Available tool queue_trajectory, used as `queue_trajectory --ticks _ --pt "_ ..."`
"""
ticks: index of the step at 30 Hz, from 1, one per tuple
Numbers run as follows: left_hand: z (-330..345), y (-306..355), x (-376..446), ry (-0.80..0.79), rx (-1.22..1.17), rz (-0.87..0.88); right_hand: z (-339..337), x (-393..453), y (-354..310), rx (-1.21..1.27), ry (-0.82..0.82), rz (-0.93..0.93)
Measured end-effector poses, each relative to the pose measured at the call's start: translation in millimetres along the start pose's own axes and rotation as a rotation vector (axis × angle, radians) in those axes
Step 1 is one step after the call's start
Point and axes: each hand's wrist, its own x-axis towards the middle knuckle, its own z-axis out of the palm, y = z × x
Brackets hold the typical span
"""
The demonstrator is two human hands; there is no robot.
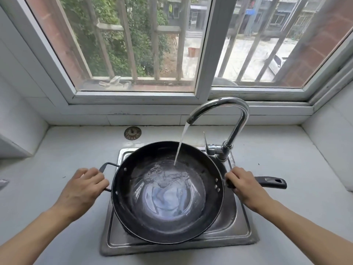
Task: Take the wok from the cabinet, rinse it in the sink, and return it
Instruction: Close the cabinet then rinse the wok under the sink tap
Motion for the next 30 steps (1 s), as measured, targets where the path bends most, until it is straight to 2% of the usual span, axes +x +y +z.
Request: queue_trajectory --ticks 11,17,23,27,30 --pt "13 20 -16 -0.056 -0.039 -0.004 34 -10 0 0.140 -0.018 0.132" --pt "-6 26 -4 -0.008 -0.134 -0.072 30 -11 6 0.227 -0.204 0.220" --pt "-34 30 1 -0.173 -0.200 -0.124 16 -7 -1 0.220 -0.315 0.239" --pt "-41 32 7 -0.259 -0.222 -0.160 2 5 -8 0.232 -0.296 0.245" --pt "-42 36 16 -0.305 -0.213 -0.180 -12 18 -12 0.270 -0.206 0.220"
